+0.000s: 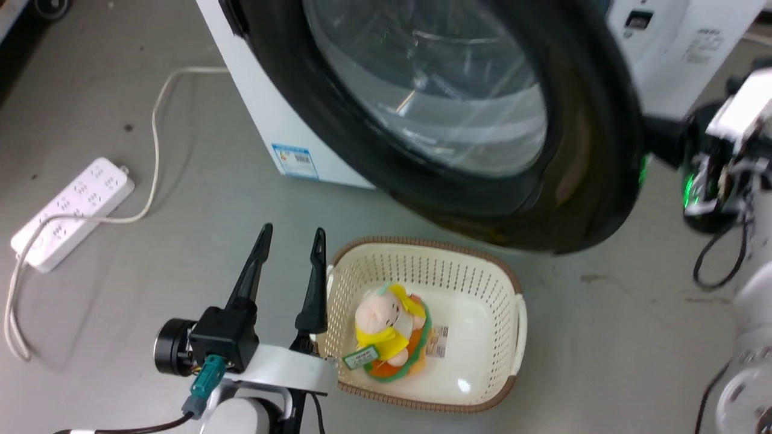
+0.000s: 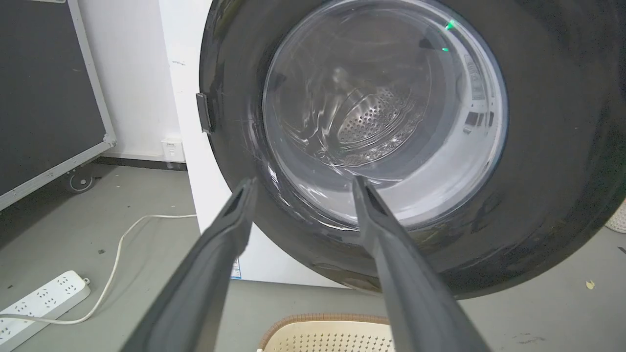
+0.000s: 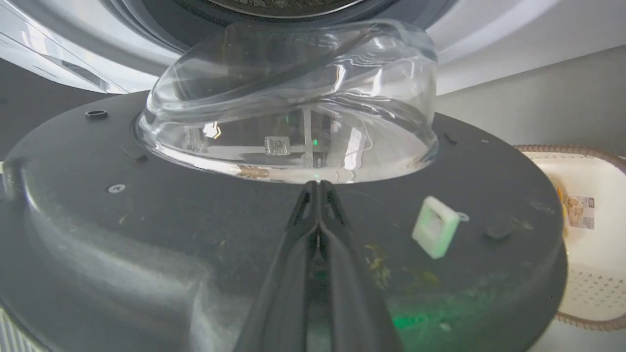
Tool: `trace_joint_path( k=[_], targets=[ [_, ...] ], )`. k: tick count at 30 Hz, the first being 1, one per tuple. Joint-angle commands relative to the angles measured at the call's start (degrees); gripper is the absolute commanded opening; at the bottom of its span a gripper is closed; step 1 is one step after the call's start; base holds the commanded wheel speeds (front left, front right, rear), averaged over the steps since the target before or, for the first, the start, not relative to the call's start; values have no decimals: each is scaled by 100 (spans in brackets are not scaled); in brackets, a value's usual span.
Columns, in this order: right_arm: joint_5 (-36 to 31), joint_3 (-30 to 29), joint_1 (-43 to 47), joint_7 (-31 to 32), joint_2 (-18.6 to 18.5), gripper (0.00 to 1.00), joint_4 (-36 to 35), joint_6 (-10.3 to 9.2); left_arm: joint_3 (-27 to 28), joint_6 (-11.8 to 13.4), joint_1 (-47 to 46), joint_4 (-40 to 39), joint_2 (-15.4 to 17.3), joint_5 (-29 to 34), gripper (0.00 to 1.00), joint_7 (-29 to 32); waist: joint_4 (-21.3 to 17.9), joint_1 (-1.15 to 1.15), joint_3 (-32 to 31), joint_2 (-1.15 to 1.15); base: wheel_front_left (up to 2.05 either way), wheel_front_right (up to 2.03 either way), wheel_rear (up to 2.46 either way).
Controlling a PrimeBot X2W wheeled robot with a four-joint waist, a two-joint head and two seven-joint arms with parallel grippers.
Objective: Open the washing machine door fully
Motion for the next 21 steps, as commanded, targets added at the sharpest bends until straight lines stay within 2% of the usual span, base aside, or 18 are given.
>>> trace_joint_path(
  k=[1, 7, 10, 15, 21],
  targets=[
    [50, 19, 184, 76, 61, 0, -77, 10, 18, -27, 72, 28, 8, 36, 100, -32, -55, 1, -189, 0, 0, 0, 0],
    [421, 132, 1068, 516, 224, 0, -645, 10, 41, -110, 356, 134, 8, 72, 100, -32, -83, 1, -569, 0, 0, 0, 0],
    [923, 454, 1360, 677, 230, 0, -598, 10, 31, -155, 467, 175, 8, 88, 100, -32, -61, 1, -691, 0, 0, 0, 0],
    [1902, 1346, 1774, 661, 232, 0, -547, 10, -6, -205, 632, 248, 8, 104, 100, -32, -32, 1, -828, 0, 0, 0, 0],
    [3184, 2827, 2377, 528, 233, 0, -857, 10, -36, -231, 759, 297, 8, 101, 100, -32, 24, 1, -913, 0, 0, 0, 0]
  ],
)
